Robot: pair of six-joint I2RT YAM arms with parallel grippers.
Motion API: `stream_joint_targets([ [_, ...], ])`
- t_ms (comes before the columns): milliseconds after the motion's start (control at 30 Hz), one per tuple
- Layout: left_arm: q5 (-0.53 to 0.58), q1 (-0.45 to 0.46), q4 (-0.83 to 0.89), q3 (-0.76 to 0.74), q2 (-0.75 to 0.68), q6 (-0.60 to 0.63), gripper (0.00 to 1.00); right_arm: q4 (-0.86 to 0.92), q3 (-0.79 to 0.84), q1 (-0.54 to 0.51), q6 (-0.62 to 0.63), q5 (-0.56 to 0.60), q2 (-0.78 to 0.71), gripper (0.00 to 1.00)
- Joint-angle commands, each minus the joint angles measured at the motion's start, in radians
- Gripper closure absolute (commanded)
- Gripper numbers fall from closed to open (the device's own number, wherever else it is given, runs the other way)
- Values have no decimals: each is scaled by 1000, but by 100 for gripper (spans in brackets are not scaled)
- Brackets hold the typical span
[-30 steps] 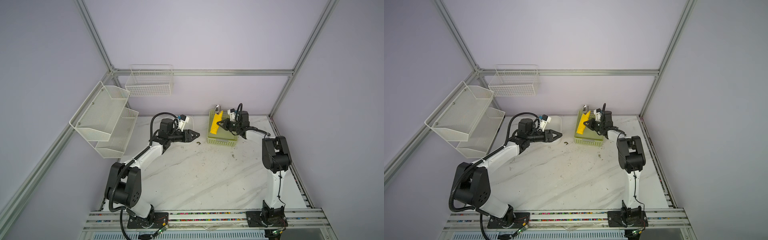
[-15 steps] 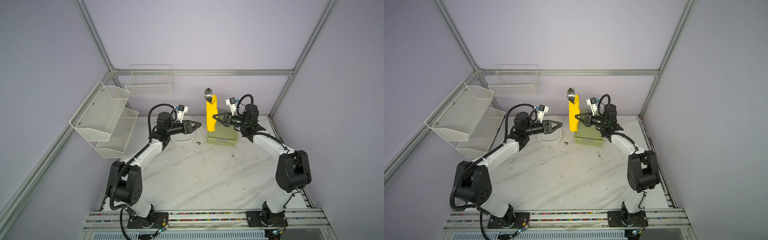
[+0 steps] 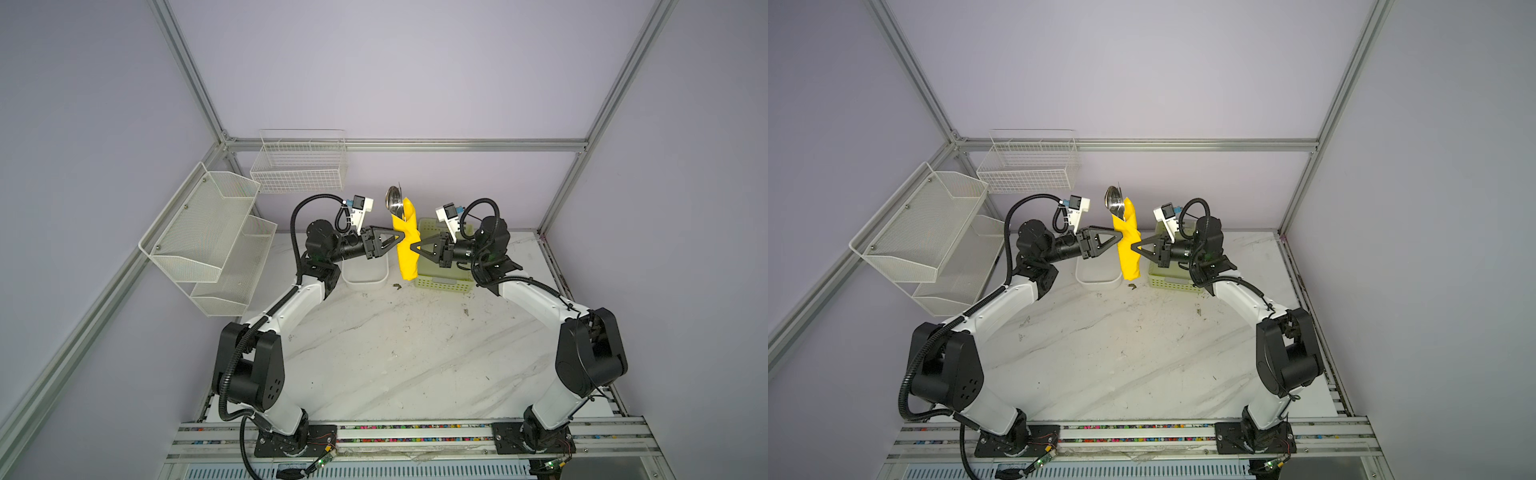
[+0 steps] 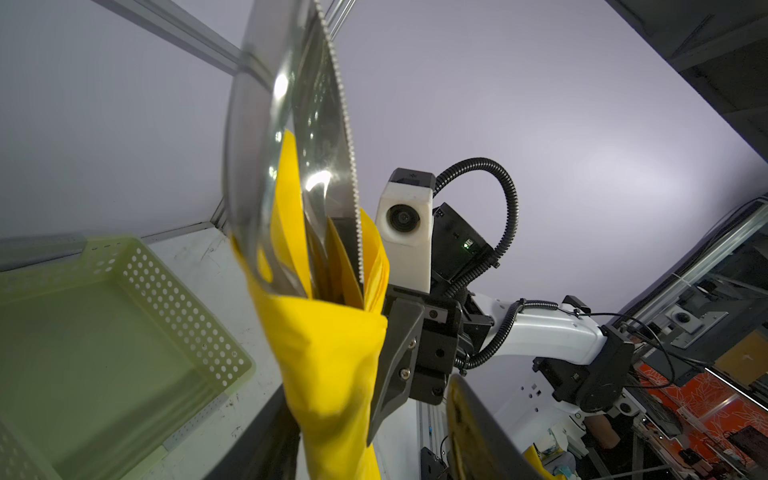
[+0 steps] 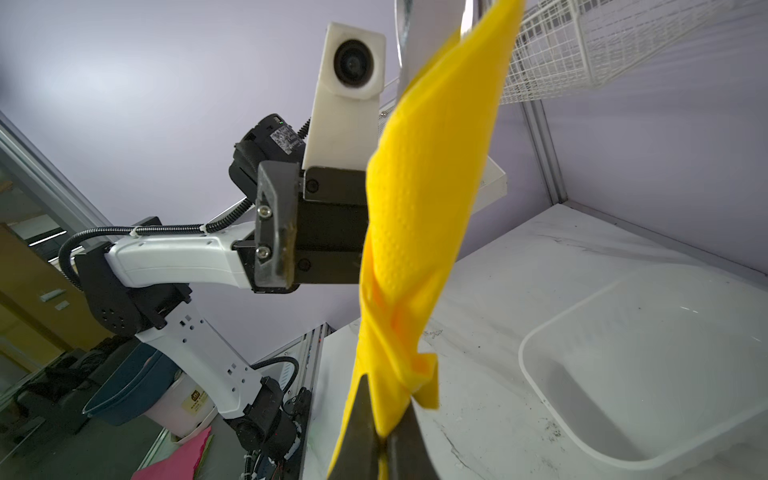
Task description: Place the utensils on the paper napkin and roll it up
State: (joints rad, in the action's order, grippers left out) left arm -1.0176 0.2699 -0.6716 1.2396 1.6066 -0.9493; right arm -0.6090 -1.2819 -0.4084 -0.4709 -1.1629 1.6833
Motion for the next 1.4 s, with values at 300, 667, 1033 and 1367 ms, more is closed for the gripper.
stream_joint_targets([
  [300,-18,18,-248,-55,10,-141,54,-333,-6,-41,-149,14,15,100],
  [667,-23,22,-254,-68,-4,-129,85,-240,-26,-49,-117,38,13,100],
  [1033,20,-23,-92,-67,-82,17,100,222,51,-44,119,236,-138,53],
  [1367,57,-30,162,-43,-141,213,100,502,72,-52,178,495,-299,61],
])
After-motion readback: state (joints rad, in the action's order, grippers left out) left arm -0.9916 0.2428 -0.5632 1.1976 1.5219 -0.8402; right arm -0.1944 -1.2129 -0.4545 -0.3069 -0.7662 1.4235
